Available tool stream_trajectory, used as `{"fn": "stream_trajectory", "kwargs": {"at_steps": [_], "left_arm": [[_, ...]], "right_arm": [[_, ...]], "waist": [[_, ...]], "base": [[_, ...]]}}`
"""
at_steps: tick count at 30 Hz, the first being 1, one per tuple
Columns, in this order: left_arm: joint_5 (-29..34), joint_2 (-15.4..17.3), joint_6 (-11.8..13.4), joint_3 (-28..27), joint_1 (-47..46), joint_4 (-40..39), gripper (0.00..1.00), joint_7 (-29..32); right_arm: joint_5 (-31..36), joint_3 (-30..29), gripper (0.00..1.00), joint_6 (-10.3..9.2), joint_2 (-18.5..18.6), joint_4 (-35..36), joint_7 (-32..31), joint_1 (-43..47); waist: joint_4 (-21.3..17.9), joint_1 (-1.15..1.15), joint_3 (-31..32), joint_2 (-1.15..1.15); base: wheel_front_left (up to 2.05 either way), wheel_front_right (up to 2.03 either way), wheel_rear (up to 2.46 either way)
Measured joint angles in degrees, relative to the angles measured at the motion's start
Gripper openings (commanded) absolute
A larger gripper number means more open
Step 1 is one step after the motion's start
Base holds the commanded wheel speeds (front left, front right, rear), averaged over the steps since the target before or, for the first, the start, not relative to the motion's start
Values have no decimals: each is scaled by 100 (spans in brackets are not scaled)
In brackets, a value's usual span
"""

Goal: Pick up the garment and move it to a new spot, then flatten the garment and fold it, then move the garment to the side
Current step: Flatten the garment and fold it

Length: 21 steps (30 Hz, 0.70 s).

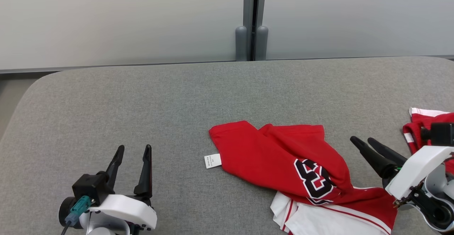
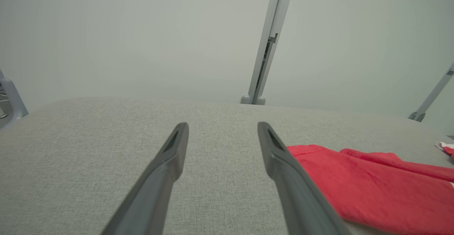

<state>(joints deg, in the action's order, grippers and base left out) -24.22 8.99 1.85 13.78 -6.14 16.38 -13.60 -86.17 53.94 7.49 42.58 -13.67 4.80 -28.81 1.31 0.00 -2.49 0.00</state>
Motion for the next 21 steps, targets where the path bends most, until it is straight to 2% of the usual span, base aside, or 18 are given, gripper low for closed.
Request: {"fn": "stream_trajectory", "kwargs": {"at_steps": [5,9,15,21], "left_arm": [[-15,12,-87,145,-1,-110,100,222],[-57,74,-292,403,-76,-276,100,679],[-114,182,-775,1213,-576,-530,100,2002],[-416,274,-902,2081,-1254,-582,100,3054]], "right_arm": [[103,-116,100,0,24,16,289,38],[303,-156,100,0,-20,-12,563,94],[646,-475,100,0,-236,-144,928,107],[964,-753,100,0,-513,-257,993,210]], "waist": [[-16,0,-28,0],[-115,0,-70,0],[-319,0,-162,0],[-565,0,-329,0]], "base": [[0,0,0],[0,0,0],[0,0,0],[0,0,0]]}}
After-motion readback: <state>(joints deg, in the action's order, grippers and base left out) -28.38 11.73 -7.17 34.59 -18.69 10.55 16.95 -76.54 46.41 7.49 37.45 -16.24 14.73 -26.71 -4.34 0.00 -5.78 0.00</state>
